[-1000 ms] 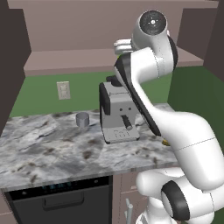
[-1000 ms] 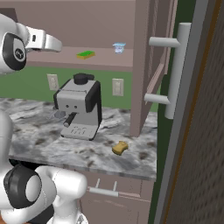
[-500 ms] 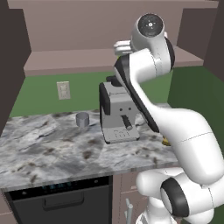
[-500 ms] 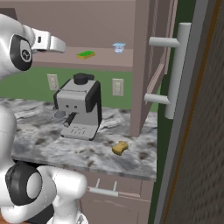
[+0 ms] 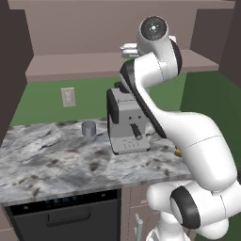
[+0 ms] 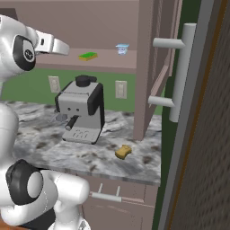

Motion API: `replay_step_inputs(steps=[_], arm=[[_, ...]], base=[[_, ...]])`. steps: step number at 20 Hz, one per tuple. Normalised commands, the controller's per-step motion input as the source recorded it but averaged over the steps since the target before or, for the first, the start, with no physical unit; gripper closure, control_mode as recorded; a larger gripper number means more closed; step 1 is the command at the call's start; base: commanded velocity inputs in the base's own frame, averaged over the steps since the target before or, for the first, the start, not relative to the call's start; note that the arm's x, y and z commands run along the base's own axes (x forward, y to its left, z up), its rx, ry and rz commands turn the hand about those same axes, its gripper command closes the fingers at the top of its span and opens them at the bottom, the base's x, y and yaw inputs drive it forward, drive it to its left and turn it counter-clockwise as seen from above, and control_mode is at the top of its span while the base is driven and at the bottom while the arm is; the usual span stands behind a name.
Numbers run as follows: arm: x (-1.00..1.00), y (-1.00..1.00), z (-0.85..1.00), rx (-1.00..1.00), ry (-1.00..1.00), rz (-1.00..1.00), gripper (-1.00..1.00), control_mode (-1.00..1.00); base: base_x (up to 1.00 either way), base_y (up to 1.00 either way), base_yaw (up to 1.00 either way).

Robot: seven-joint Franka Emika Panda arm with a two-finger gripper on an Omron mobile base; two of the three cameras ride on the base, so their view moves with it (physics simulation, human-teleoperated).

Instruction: Pick the sponge and sponge from the cabinet and place them on the counter.

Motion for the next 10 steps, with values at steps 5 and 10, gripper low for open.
replay_step_inputs(steps=[5, 10], arm=[[0.15, 0.0, -0.01, 0.08, 0.0, -0.07, -1.0, -1.0], [0.15, 0.0, 0.0, 0.07, 0.0, -0.05, -1.0, -1.0]], base=[[0.0, 0.0, 0.0], [0.0, 0.0, 0.0]])
